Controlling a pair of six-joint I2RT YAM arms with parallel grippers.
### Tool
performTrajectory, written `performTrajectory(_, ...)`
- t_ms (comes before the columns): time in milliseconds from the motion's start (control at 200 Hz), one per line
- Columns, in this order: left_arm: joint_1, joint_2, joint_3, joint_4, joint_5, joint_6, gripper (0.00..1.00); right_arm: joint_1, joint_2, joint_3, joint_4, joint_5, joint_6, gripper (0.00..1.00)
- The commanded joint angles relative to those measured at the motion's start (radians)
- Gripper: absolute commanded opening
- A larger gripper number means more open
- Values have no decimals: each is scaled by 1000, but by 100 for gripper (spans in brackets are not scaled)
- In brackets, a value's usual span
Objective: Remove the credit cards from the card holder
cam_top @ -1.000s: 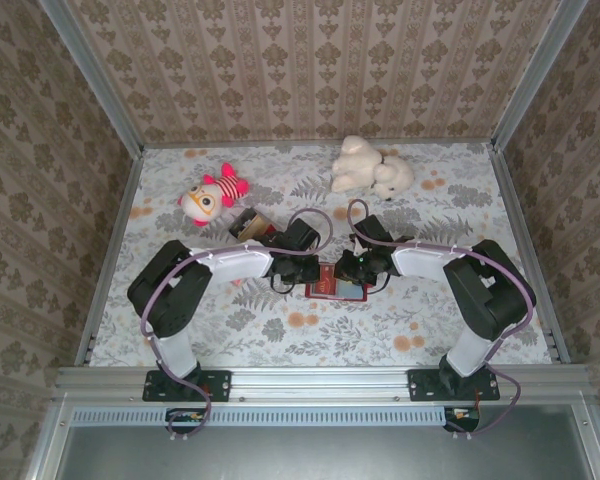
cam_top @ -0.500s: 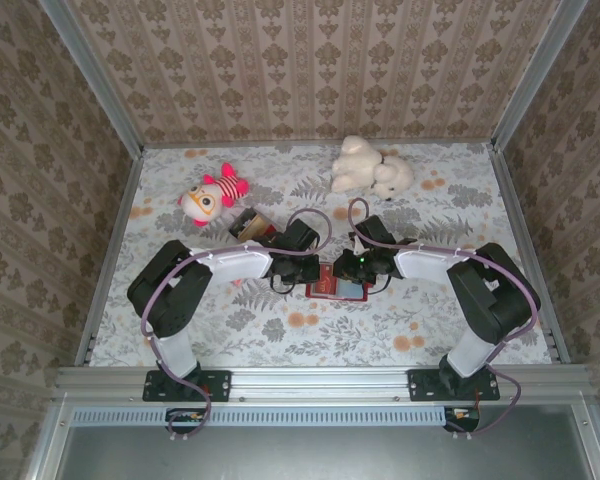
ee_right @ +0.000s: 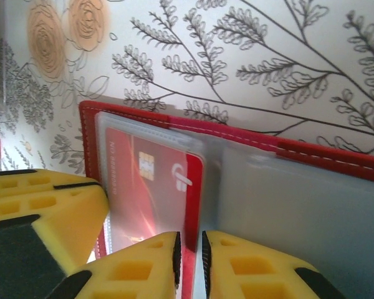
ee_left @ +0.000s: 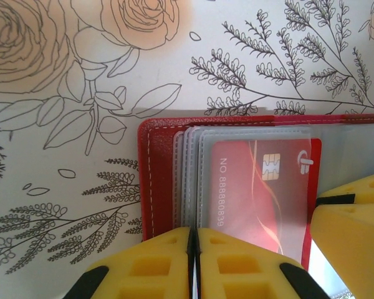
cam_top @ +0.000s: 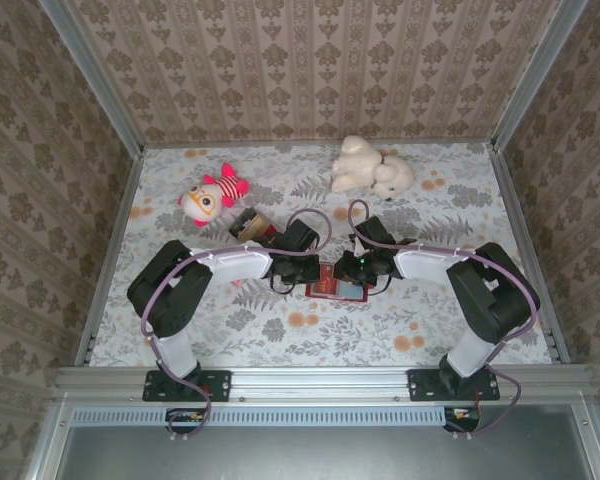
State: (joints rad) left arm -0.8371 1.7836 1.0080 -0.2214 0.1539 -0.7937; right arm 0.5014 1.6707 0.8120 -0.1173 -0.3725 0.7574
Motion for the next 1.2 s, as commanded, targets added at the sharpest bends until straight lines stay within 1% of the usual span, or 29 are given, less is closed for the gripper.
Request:
performTrajectory(0,2,16,-25,-40,-7,-4,11,-4,24,12,-63,47,-15,20)
performTrajectory(55,1,16,-26,-40,-3,-5,11,-6,27,7,-42,33,-11,19)
performTrajectory(210,1,23,-26,-32,11,-5,11,-6,50,-3,42,-65,-2,17)
performTrajectory(315,0,25,-26,-29,14,-4,11,-5,55,-9,75,-88,2,15)
performTrajectory(470,1,19,-35,-28,11,-7,11,-9,51,-14,73,-74,5,9)
performTrajectory(545,3,12,-38,-34,3,-6,14,-10,43,-16,54,-54,2,7)
performTrajectory(605,3,4,-35,-47,-9,-1,19,-11,31,-13,22,-30,-3,6)
performTrajectory(685,1,-8,-31,-66,-27,8,26,-15,6,-14,-18,-2,-13,6)
performTrajectory(760,1,-16,-31,-71,-36,12,29,-17,-16,-11,-64,26,-29,6)
performTrajectory(870,4,-17,-28,-70,-31,16,29,-20,-41,-11,-112,56,-46,7)
performTrajectory(1060,3,-23,-13,-74,-25,29,27,-23,-48,-7,-132,66,-58,8)
performTrajectory(1120,4,-29,-5,-75,-21,34,25,-23,-47,-8,-115,45,-59,9)
performTrajectory(1195,4,-29,4,-75,-19,41,23,-23,-50,-15,-67,-12,-58,12)
